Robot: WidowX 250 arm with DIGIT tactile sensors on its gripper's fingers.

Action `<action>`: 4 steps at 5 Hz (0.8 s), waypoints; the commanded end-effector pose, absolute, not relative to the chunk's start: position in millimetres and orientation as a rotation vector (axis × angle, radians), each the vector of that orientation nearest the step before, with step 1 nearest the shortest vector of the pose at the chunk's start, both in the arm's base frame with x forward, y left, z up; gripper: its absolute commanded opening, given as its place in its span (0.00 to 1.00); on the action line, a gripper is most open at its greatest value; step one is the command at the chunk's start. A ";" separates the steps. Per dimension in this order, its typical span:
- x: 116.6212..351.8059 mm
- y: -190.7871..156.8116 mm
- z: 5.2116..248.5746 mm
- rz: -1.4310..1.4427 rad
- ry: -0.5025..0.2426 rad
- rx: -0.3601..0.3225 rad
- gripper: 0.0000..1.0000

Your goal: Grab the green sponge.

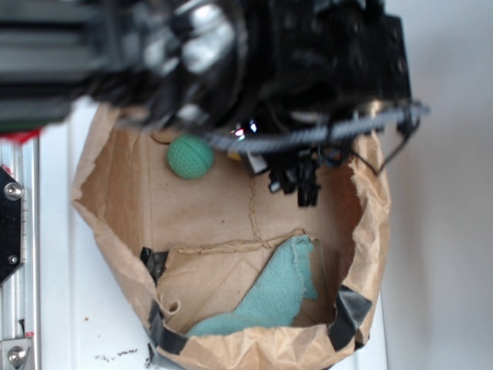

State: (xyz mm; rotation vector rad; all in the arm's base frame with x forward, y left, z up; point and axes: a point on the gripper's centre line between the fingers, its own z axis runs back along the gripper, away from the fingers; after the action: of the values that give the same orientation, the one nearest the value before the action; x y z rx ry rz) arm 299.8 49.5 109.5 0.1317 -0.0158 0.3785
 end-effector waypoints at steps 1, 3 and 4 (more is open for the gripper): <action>301.0 48.7 141.1 0.358 -0.111 0.121 0.00; 289.9 44.9 175.3 0.331 -0.069 0.062 0.00; 276.7 35.7 188.5 0.294 -0.067 0.052 0.00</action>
State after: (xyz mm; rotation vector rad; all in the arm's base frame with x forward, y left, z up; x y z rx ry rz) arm 276.3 34.4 168.0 0.0539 0.0077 0.2944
